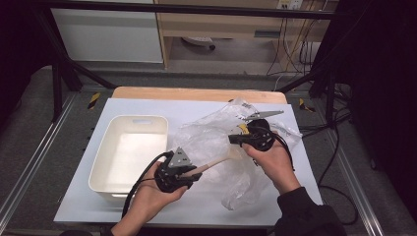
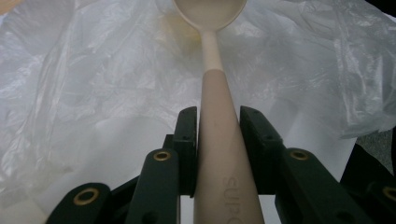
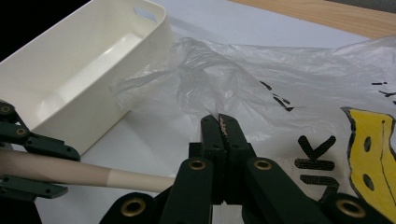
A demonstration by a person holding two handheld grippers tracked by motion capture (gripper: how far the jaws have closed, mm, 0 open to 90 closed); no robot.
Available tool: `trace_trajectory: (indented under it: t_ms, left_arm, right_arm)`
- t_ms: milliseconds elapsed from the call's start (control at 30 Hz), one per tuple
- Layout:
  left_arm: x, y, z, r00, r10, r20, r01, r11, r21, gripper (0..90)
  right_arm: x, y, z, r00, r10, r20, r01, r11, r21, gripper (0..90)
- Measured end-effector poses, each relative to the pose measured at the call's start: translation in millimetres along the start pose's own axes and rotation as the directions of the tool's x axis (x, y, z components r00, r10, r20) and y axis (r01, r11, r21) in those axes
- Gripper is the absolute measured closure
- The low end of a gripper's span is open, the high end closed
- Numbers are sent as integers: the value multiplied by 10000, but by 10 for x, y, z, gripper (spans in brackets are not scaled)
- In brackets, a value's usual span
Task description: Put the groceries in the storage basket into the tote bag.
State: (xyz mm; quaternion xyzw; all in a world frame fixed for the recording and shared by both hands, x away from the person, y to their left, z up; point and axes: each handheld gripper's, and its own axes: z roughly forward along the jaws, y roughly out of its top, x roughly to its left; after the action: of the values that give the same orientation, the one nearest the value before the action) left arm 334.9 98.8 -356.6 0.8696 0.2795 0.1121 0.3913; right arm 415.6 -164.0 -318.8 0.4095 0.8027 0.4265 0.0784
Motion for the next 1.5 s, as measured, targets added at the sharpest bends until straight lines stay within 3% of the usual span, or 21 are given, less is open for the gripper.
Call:
trace_trajectory:
  t_ms: [300, 833, 1167, 1500]
  left_arm:
    - [-60, 94, 184, 9997, -68, 233, 76, 9994, -337, 686]
    - [-51, 139, 555, 9991, -90, 405, 104, 9994, -329, 685]
    - [22, 197, 833, 9978, -314, 589, 345, 9981, -516, 685]
    - [156, 162, 1038, 9981, -7, 615, 36, 9989, -470, 685]
  right_arm:
    - [4, -29, -52, 9999, -87, -64, 86, 10000, -48, 900]
    - [8, -226, -8, 9997, -63, -257, 69, 9997, 224, 900]
    - [21, -293, -17, 9995, -126, -282, 135, 9995, 301, 900]
    - [23, -320, -29, 9993, -181, -330, 193, 9992, 361, 900]
